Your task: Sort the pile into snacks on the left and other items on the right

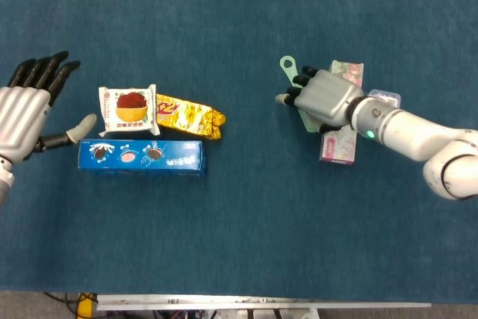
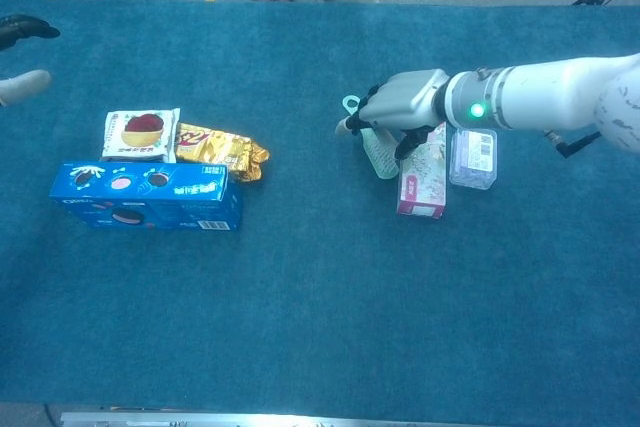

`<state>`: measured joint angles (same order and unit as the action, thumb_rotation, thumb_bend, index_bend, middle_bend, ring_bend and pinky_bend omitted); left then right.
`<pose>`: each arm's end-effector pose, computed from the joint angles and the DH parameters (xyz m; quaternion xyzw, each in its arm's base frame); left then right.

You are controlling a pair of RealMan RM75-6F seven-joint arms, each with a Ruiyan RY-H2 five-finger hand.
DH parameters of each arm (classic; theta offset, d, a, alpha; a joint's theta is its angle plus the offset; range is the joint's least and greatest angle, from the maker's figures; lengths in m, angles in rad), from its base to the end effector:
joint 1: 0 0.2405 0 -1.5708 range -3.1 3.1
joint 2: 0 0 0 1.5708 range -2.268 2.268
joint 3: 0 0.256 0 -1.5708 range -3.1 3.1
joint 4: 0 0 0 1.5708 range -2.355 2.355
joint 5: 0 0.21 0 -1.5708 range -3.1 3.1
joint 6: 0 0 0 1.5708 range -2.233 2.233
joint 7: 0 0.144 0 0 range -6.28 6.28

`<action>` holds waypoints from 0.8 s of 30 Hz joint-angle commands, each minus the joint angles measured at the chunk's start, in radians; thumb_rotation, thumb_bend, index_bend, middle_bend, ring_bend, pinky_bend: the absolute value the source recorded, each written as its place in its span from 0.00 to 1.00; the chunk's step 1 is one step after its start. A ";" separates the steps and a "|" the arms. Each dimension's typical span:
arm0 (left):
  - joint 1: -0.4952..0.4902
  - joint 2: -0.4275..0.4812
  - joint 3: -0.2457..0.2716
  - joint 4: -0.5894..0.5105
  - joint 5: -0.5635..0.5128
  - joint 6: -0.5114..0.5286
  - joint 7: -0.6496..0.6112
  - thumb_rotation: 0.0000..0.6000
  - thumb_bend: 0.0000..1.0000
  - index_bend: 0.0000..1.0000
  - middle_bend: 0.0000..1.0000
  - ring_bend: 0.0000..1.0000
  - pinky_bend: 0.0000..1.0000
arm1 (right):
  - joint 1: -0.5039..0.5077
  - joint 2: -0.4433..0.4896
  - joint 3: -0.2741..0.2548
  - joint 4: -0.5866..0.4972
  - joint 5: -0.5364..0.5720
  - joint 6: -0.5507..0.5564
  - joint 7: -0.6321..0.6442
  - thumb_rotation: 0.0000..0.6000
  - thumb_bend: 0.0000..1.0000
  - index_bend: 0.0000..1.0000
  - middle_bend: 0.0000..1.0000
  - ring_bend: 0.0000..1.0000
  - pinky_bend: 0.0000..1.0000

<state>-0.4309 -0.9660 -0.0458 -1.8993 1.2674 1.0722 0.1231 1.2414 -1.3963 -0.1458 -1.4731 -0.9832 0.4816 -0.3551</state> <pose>-0.2348 0.2546 0.1329 -0.6927 -0.4455 -0.3231 0.4662 -0.1164 -0.3610 -0.0348 0.9280 -0.2327 0.1122 0.2684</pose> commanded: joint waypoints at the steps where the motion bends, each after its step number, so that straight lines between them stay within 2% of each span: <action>1: -0.003 -0.004 -0.001 0.002 0.001 -0.005 0.000 0.09 0.22 0.03 0.00 0.00 0.00 | -0.006 0.011 -0.010 -0.006 0.003 0.002 -0.006 0.76 0.87 0.00 0.19 0.09 0.07; 11: -0.015 -0.023 -0.006 0.008 0.000 -0.020 0.005 0.09 0.22 0.03 0.00 0.00 0.00 | -0.057 0.065 -0.047 -0.049 -0.031 0.017 0.002 0.76 0.87 0.00 0.19 0.10 0.08; 24: -0.024 -0.047 -0.006 0.022 -0.001 -0.035 0.004 0.09 0.22 0.03 0.00 0.00 0.00 | -0.140 0.158 -0.057 -0.104 -0.124 0.047 0.056 0.76 0.87 0.00 0.20 0.10 0.08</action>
<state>-0.4548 -1.0131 -0.0522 -1.8772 1.2665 1.0376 0.1267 1.1080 -1.2443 -0.2038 -1.5720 -1.1002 0.5254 -0.3056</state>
